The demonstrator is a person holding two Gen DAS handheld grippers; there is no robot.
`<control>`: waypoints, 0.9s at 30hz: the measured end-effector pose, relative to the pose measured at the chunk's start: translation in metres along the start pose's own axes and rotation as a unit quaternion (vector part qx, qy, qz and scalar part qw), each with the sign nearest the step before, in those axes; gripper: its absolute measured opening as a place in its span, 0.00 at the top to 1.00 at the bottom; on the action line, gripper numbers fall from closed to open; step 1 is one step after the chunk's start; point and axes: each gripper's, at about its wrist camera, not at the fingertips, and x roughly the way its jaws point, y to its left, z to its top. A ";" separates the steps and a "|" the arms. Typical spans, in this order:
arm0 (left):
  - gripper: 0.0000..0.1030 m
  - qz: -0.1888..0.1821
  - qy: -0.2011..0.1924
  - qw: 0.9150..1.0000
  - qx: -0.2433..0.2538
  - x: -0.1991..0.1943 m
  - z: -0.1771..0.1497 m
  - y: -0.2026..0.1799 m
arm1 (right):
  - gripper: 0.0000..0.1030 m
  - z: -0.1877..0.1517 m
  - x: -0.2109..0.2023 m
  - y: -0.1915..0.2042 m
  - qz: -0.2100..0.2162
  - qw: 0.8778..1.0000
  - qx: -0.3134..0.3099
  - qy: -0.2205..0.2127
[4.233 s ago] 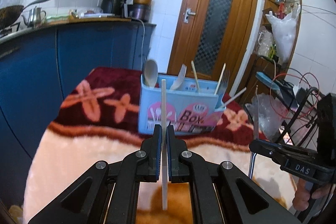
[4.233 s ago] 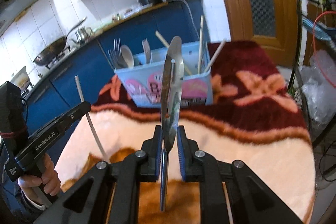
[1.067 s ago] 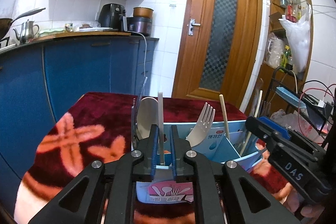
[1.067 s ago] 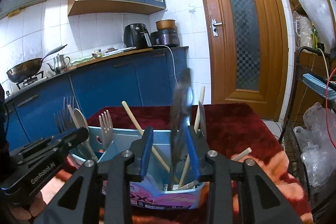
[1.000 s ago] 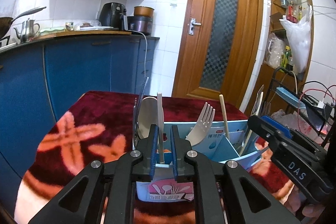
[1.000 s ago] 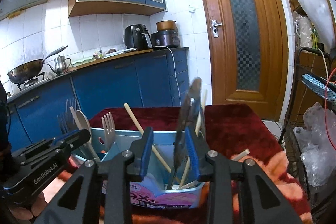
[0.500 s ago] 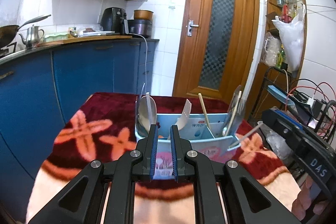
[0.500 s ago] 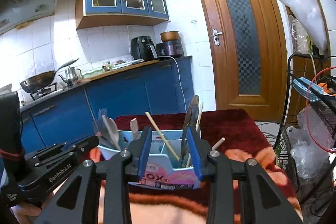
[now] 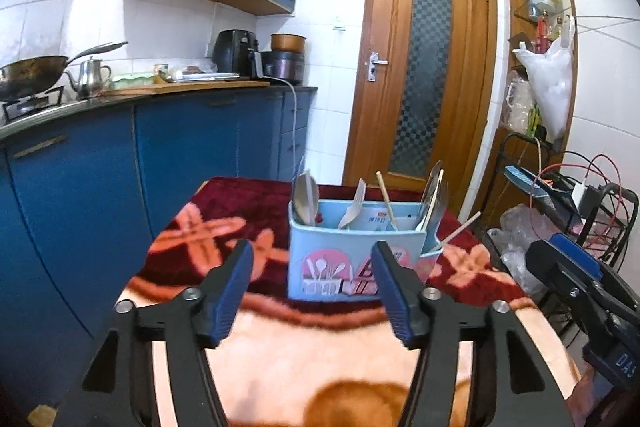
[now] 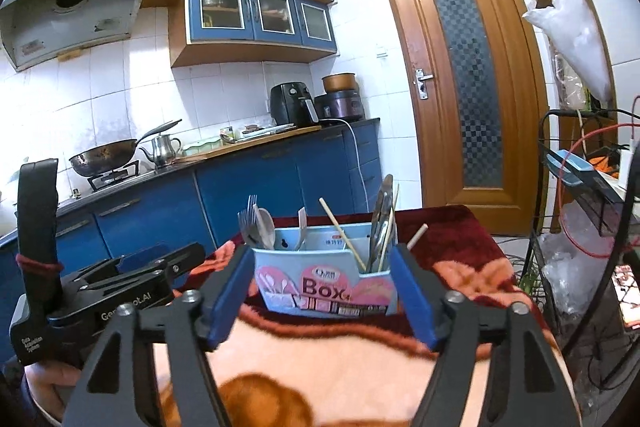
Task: Organize utensils
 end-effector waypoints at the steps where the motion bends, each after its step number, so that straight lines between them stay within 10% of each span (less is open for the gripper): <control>1: 0.34 0.009 -0.001 1.000 -0.001 -0.004 -0.004 0.001 | 0.25 -0.002 -0.003 0.000 0.001 1.000 0.001 0.001; 14: 0.28 0.057 -0.035 0.997 0.029 -0.026 -0.062 0.004 | 0.12 -0.057 -0.010 -0.008 -0.031 0.999 0.018 0.031; 27: 0.28 0.075 0.017 0.997 0.023 0.005 -0.100 0.011 | 0.03 -0.098 0.001 -0.005 -0.088 0.995 -0.050 0.017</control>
